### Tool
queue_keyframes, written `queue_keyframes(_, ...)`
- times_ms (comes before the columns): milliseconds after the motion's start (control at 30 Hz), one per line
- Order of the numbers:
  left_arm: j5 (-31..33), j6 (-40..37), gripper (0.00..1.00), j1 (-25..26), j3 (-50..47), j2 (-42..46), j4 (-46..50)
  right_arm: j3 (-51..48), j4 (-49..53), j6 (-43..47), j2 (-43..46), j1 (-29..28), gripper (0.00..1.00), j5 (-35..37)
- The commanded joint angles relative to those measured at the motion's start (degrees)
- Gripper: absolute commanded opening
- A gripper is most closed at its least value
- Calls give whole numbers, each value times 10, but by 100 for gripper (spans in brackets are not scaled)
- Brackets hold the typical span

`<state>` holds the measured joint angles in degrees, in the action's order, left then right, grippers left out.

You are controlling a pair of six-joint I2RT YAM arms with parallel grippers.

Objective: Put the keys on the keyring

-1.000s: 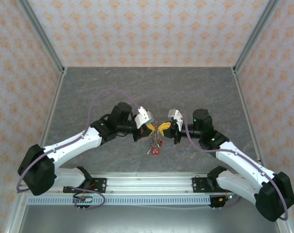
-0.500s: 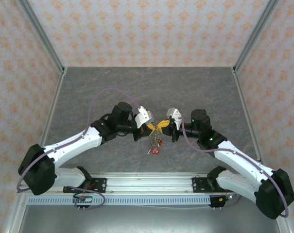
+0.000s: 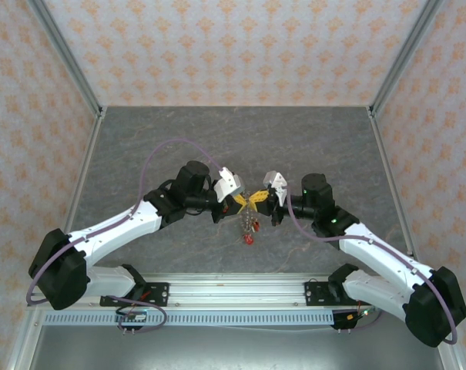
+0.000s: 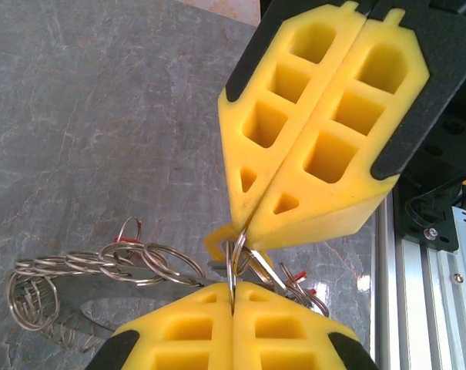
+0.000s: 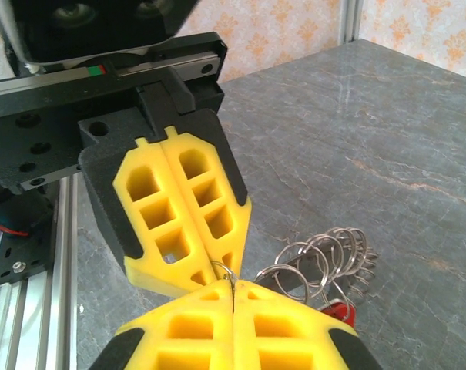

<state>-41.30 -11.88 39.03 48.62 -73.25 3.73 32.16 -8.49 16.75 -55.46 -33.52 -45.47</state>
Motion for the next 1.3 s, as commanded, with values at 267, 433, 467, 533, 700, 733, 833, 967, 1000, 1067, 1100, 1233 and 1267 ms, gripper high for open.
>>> queue_keyframes(267,-8,-9,0,11,39,-11,12,29,-20,-20,-18,-3,0,-14)
queue_keyframes(433,-6,-8,0,11,39,-11,10,30,-26,-21,-21,-3,0,-7)
queue_keyframes(467,-5,-8,0,11,39,-12,11,29,-27,-19,-20,-3,0,-10)
queue_keyframes(533,-5,-9,0,11,40,-11,14,26,-32,-24,-18,-3,0,0)
queue_keyframes(700,3,-10,0,11,34,-5,12,25,-16,-30,-8,-4,0,42)
queue_keyframes(733,3,-12,0,11,32,-3,10,27,-4,-29,-6,-3,0,53)
queue_keyframes(833,2,-16,0,11,25,3,7,31,15,-29,-2,-3,0,72)
queue_keyframes(967,2,-23,0,11,25,2,13,38,33,-37,-4,-4,0,79)
queue_keyframes(1000,2,-25,0,11,25,1,14,39,38,-37,-6,-4,0,79)
queue_keyframes(1067,4,-30,0,12,27,2,18,43,49,-40,-9,-4,0,91)
queue_keyframes(1100,5,-31,0,13,27,1,19,43,52,-41,-9,-4,0,94)
queue_keyframes(1233,3,-36,0,14,29,3,18,47,70,-39,-13,-4,0,106)
queue_keyframes(1267,3,-38,0,14,30,3,19,49,73,-38,-15,-4,0,106)
